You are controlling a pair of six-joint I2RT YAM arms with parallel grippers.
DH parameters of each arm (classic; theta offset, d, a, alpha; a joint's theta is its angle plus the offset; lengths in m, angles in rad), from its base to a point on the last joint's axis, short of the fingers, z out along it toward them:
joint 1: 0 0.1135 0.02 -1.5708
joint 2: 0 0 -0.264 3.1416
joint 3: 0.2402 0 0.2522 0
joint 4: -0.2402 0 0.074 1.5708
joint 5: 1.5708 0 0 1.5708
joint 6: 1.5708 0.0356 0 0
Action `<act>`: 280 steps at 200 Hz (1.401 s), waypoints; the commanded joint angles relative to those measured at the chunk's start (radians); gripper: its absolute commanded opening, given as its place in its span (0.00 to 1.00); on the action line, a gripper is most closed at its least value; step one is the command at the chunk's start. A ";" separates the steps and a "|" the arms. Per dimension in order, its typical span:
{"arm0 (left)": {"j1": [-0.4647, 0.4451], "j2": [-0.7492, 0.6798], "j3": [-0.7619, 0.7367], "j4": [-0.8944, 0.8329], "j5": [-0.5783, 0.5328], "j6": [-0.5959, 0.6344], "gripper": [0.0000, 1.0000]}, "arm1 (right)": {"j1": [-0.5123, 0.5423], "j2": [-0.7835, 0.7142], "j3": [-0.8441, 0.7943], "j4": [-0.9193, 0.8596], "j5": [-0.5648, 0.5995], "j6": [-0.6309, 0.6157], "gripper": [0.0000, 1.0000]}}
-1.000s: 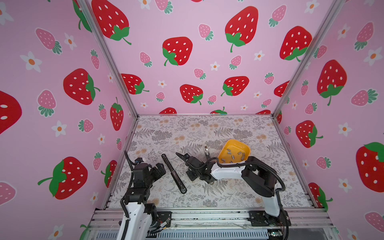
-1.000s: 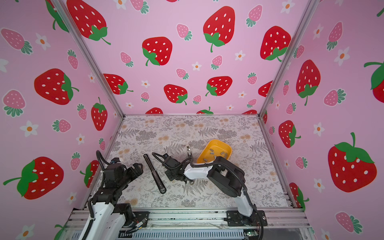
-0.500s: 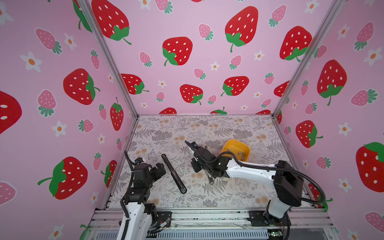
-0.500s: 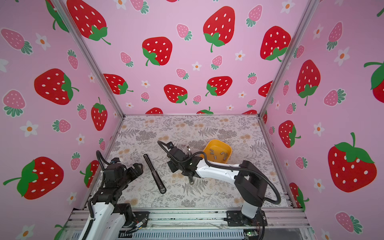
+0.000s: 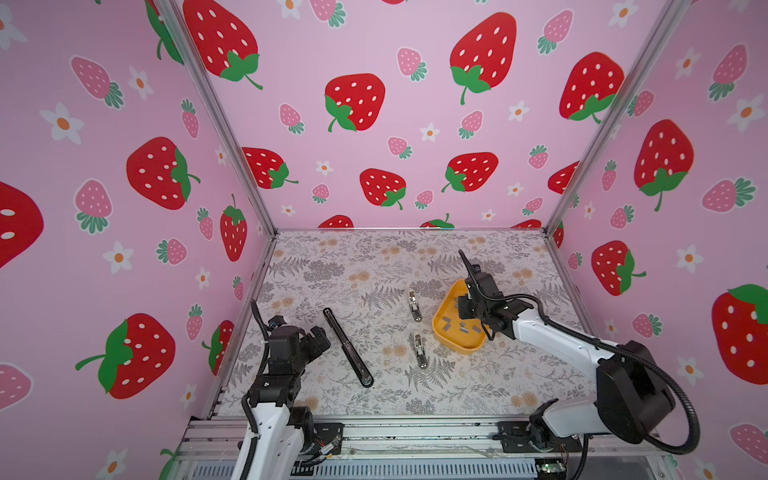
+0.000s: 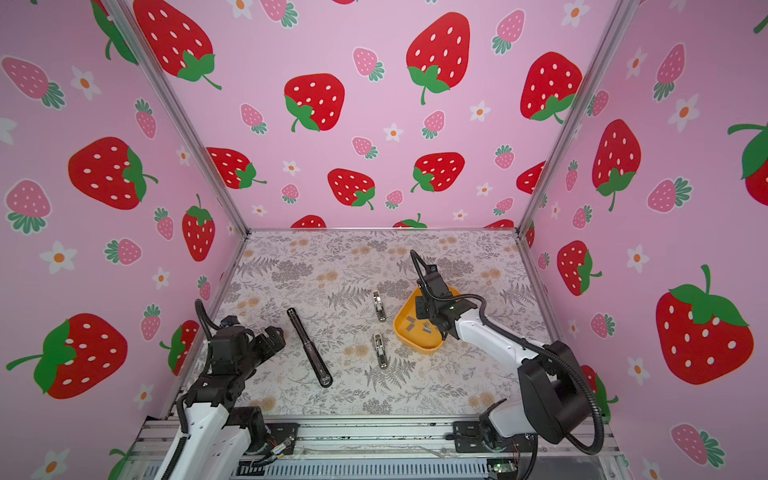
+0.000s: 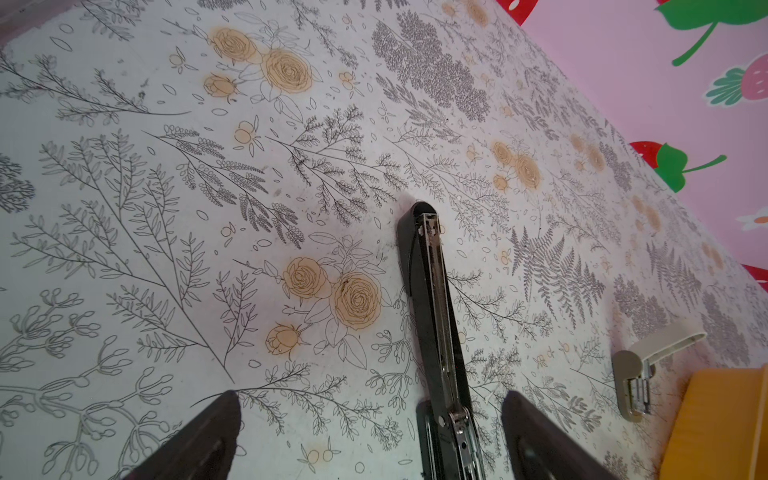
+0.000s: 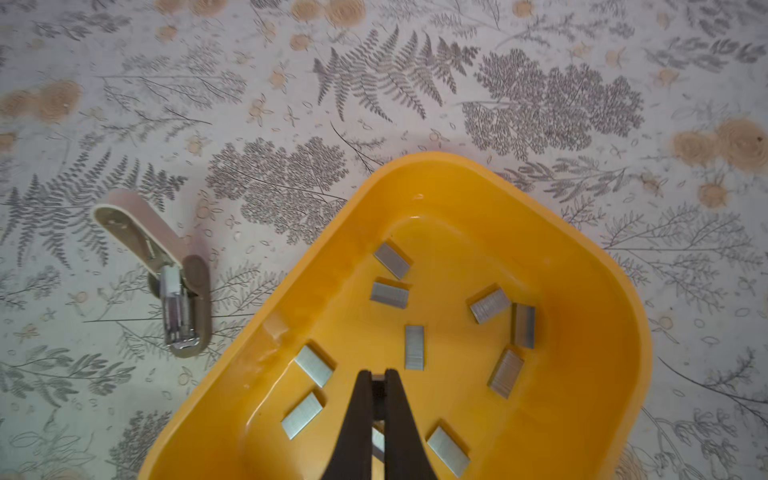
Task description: Load the staples into the stapler
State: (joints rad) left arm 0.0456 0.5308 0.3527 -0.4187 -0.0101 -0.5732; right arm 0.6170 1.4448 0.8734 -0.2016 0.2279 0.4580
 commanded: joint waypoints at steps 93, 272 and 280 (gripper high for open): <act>-0.004 -0.106 -0.037 0.001 -0.076 -0.022 0.99 | -0.095 0.213 0.097 -0.038 0.026 0.000 0.31; -0.004 -0.096 -0.042 0.014 -0.065 -0.020 0.99 | -0.123 0.248 0.201 0.012 -0.100 -0.129 0.29; -0.005 -0.095 -0.041 0.013 -0.065 -0.020 0.99 | -0.123 0.263 0.208 0.014 -0.105 -0.156 0.30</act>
State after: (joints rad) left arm 0.0452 0.4393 0.3183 -0.4171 -0.0605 -0.5804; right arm 0.4950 1.6619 1.0546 -0.1719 0.1413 0.3958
